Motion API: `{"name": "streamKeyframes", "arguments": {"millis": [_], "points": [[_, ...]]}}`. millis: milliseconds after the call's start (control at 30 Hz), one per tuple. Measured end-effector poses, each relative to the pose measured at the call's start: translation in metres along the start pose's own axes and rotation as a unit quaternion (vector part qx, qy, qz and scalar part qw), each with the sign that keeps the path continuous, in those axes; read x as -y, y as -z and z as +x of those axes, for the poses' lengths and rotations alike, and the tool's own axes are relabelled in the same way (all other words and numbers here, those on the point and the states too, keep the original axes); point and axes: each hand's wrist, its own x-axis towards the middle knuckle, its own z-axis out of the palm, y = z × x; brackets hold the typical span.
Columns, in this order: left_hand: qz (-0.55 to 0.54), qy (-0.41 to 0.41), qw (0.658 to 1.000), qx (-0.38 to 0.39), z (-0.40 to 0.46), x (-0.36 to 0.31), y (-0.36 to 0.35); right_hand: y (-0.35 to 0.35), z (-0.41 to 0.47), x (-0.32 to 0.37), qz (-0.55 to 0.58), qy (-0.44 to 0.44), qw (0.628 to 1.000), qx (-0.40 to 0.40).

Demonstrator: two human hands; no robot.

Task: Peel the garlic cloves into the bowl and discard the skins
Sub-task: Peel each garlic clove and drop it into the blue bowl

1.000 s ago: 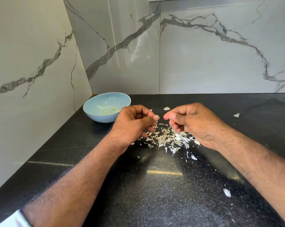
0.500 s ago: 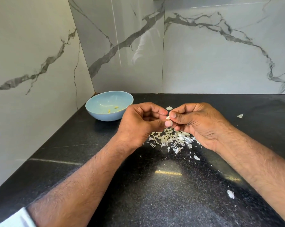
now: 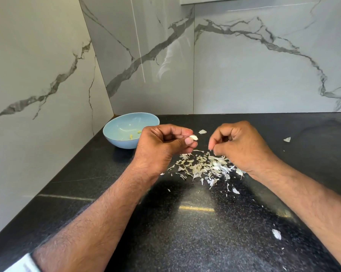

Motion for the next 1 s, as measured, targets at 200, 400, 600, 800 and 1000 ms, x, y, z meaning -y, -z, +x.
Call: {"name": "streamKeyframes", "arguments": {"millis": [200, 400, 600, 800, 1000], "points": [[0.001, -0.004, 1.000, -0.008, 0.0005, 0.0011, 0.0006, 0.0007, -0.0045, 0.0041, 0.056, 0.030, 0.997, 0.035], [0.023, -0.025, 0.999, -0.008, -0.0001, 0.0013, -0.0026, -0.0046, -0.0062, 0.0015, 0.011, 0.089, 0.996, -0.012], [0.036, -0.031, 0.999, 0.000, -0.0024, -0.0019, -0.0024, -0.0048, -0.0081, 0.0012, -0.004, 0.110, 0.993, -0.030], [0.121, -0.059, 0.991, -0.012, -0.0025, 0.0022, -0.0035, -0.0050, -0.0082, 0.0026, -0.108, 0.173, 0.979, -0.024], [0.215, -0.094, 0.972, -0.015, -0.0045, 0.0002, -0.0040, -0.0056, -0.0078, 0.0062, -0.199, 0.233, 0.952, -0.013]]}}
